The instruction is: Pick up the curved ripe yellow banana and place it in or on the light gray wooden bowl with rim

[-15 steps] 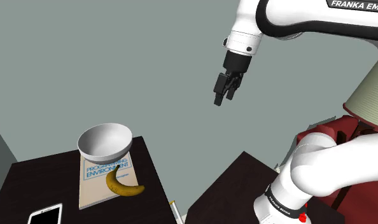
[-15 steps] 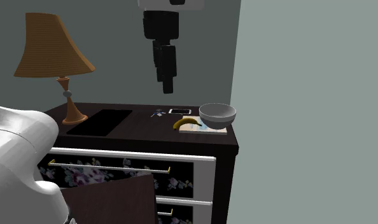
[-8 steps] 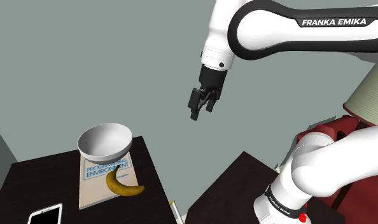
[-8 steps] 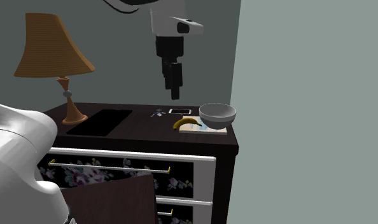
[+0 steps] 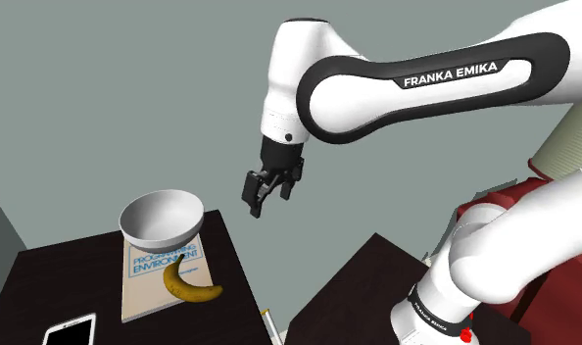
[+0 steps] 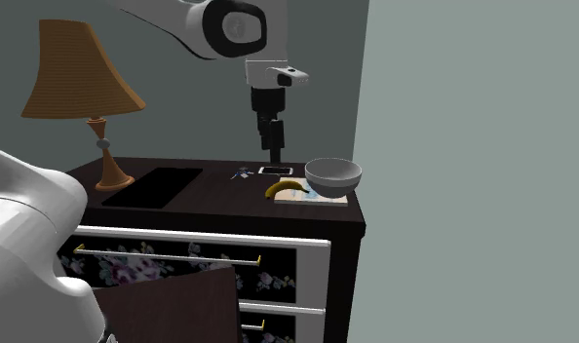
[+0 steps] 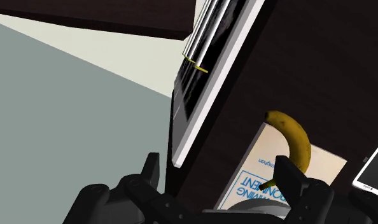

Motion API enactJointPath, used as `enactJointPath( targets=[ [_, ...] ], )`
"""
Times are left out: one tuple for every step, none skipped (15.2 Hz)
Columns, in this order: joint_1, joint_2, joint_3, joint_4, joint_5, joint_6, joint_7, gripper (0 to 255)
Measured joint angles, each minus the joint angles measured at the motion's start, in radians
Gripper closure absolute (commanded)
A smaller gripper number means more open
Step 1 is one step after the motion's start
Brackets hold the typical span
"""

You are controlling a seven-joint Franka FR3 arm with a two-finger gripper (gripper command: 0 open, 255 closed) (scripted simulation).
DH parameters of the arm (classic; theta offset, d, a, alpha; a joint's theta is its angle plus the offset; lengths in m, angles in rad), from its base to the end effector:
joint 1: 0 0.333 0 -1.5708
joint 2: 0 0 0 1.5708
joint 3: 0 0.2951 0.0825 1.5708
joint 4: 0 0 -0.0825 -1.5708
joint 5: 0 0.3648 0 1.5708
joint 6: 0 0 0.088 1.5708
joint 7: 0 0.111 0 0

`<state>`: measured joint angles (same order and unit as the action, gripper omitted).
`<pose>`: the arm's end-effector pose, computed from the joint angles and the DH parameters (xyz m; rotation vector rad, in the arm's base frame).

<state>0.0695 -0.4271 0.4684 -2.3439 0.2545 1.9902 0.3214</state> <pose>0.3541 0.2416 0.4644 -3.0801 -0.1285 -0.0295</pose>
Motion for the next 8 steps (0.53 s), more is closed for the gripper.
enactJointPath(
  targets=[
    [-0.005,0.041,0.023,0.023,-0.012,0.022,0.024,0],
    [-0.008,0.076,0.043,0.033,-0.023,0.047,0.046,0],
    [-0.009,0.104,0.063,0.039,-0.034,0.070,0.068,0],
    [-0.014,0.147,0.086,0.057,-0.053,0.096,0.096,0],
    [-0.018,0.193,0.110,0.087,-0.077,0.110,0.130,0],
    [-0.019,0.231,0.132,0.101,-0.098,0.133,0.162,0],
    [-0.019,0.270,0.151,0.113,-0.123,0.157,0.194,0],
    [-0.020,0.312,0.167,0.129,-0.152,0.176,0.225,0]
  ],
)
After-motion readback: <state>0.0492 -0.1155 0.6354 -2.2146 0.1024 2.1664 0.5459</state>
